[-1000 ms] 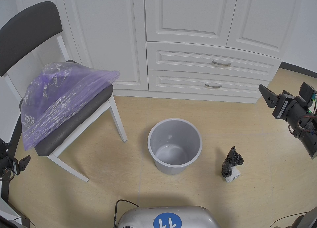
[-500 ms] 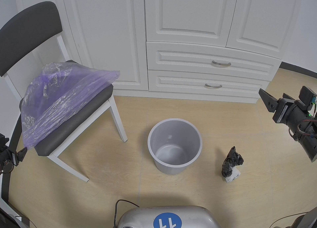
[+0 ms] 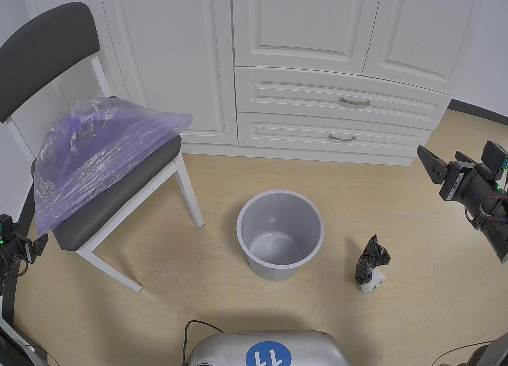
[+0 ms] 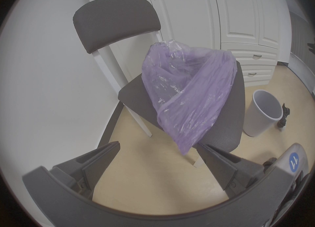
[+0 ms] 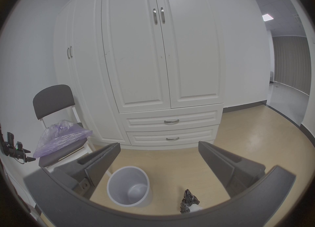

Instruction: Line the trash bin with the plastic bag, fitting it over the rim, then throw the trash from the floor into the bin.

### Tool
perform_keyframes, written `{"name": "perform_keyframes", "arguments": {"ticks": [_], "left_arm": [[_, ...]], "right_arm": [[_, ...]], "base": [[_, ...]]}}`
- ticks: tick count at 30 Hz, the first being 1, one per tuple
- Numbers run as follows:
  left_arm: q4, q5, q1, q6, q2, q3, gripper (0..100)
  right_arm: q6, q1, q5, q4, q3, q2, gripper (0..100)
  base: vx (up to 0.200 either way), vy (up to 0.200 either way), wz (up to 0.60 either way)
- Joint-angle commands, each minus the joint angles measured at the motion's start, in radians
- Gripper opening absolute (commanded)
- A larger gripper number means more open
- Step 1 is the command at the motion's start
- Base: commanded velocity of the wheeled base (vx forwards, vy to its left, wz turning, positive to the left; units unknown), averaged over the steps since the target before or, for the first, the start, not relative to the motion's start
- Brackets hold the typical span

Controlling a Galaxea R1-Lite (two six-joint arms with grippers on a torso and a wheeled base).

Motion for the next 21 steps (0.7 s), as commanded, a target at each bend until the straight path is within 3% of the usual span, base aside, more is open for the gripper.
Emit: {"name": "perform_keyframes", "arguments": {"ticks": [1, 9, 16, 21], "left_arm": [[-0.015, 0.000, -0.006, -0.007, 0.003, -0.001, 100], [-0.113, 0.001, -0.008, -0.075, 0.020, -0.001, 100], [-0.158, 0.006, -0.009, -0.081, 0.079, -0.006, 100], [-0.273, 0.011, -0.018, -0.122, 0.134, -0.003, 100]], "right_arm": [[0.001, 0.000, 0.001, 0.000, -0.001, -0.012, 100], [-0.001, 0.000, 0.004, 0.000, 0.001, -0.023, 100], [-0.002, 0.000, 0.004, 0.000, 0.001, -0.029, 100], [-0.002, 0.000, 0.004, 0.000, 0.001, -0.031, 100]], "base": [[0.000, 0.000, 0.00], [0.000, 0.000, 0.00], [0.000, 0.000, 0.00], [0.000, 0.000, 0.00]]}}
